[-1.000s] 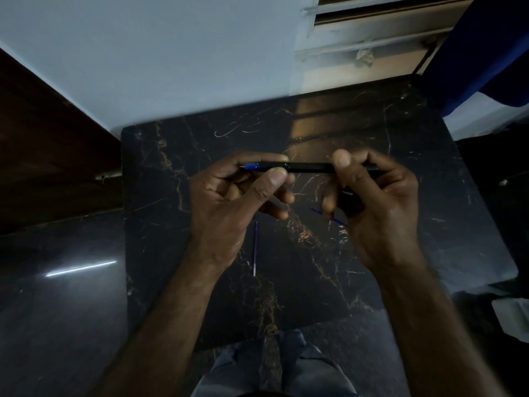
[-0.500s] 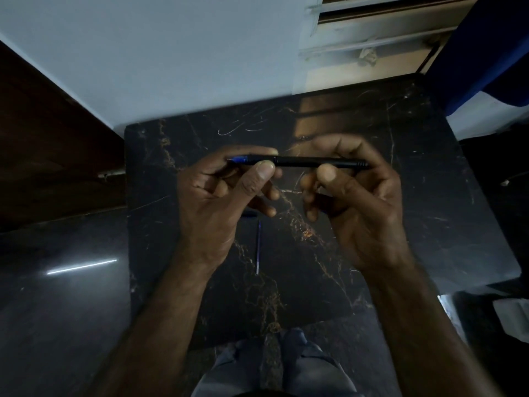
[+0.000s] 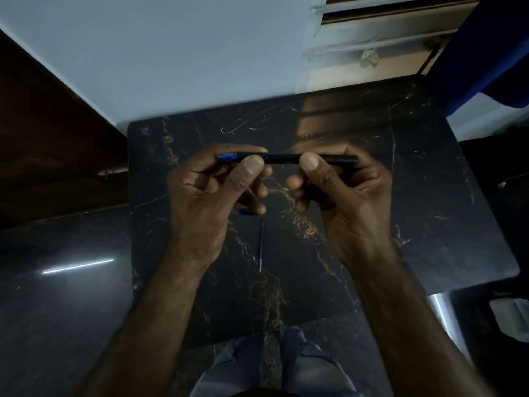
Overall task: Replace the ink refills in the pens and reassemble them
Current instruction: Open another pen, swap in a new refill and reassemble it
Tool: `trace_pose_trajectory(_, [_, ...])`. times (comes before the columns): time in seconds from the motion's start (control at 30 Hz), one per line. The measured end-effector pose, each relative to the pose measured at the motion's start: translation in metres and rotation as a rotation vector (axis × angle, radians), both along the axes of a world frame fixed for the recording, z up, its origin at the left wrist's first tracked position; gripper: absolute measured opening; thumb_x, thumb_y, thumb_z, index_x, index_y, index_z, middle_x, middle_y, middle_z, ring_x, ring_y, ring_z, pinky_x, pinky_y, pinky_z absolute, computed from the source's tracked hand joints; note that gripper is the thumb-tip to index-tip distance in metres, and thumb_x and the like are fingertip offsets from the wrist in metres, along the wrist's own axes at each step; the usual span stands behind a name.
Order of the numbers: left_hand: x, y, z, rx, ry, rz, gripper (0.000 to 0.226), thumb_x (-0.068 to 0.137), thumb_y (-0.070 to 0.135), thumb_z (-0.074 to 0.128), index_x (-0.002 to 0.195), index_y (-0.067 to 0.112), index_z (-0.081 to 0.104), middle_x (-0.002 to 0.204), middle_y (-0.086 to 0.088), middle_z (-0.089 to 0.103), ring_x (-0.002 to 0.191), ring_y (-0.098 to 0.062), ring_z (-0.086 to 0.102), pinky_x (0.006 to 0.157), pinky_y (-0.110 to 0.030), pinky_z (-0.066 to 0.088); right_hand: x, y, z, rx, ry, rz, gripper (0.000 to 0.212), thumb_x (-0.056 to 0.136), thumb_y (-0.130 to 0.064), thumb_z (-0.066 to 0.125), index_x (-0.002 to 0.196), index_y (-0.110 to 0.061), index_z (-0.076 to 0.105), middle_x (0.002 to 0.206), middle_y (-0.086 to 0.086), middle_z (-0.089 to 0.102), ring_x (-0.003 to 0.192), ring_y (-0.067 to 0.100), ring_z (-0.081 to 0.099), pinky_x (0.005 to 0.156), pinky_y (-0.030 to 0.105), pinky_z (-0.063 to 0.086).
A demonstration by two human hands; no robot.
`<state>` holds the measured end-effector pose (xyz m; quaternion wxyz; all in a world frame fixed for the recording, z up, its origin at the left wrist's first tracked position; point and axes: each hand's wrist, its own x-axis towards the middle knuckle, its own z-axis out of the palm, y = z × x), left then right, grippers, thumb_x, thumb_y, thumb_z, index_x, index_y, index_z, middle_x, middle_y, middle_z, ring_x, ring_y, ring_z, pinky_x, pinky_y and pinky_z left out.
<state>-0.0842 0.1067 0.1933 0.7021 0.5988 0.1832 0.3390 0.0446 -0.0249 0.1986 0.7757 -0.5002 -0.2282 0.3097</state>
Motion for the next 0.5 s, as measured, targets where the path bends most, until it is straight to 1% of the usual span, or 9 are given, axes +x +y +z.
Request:
trace_pose_trajectory(0.13, [-0.002,0.007,0.001,0.080,-0.019,-0.022,0.014,0.100,0.008,0.069,0.113,0.012,0.075,0.091,0.001,0.081,0.068,-0.013,0.074,0.053,-0.024,0.059,-0.003,0.008,0.006,0.022,0.006,-0.045,0.004,0.095,-0.010,0.070,0.094,-0.006,0.070,0.072,0.001,0.070,0.059,0.013,0.067,0.048,0.027,0.051])
trace_pose_trajectory(0.27, [0.000,0.012,0.005,0.172,-0.052,-0.023,0.011,0.102,0.013,0.071,0.113,0.012,0.074,0.089,0.002,0.080,0.067,-0.012,0.074,0.054,-0.024,0.059,-0.004,0.013,0.011,0.016,0.033,-0.079,0.011,0.096,-0.008,0.071,0.086,-0.007,0.067,0.066,0.001,0.064,0.051,0.010,0.061,0.042,0.025,0.045])
trace_pose_trajectory(0.37, [0.003,0.017,0.009,0.259,-0.069,-0.022,0.016,0.103,0.013,0.070,0.119,0.013,0.071,0.090,0.005,0.079,0.068,-0.013,0.075,0.055,-0.024,0.059,-0.006,0.017,0.013,-0.004,0.092,-0.103,0.015,0.098,-0.006,0.070,0.083,-0.004,0.065,0.058,0.002,0.060,0.045,0.009,0.058,0.041,0.023,0.043])
trace_pose_trajectory(0.5, [0.007,0.020,0.011,0.366,-0.063,-0.026,0.021,0.102,0.007,0.068,0.124,0.007,0.066,0.092,-0.007,0.077,0.072,-0.013,0.077,0.058,-0.026,0.061,-0.007,0.018,0.013,-0.002,0.172,-0.103,0.016,0.098,-0.010,0.068,0.082,-0.007,0.066,0.055,-0.001,0.060,0.043,0.008,0.055,0.041,0.022,0.042])
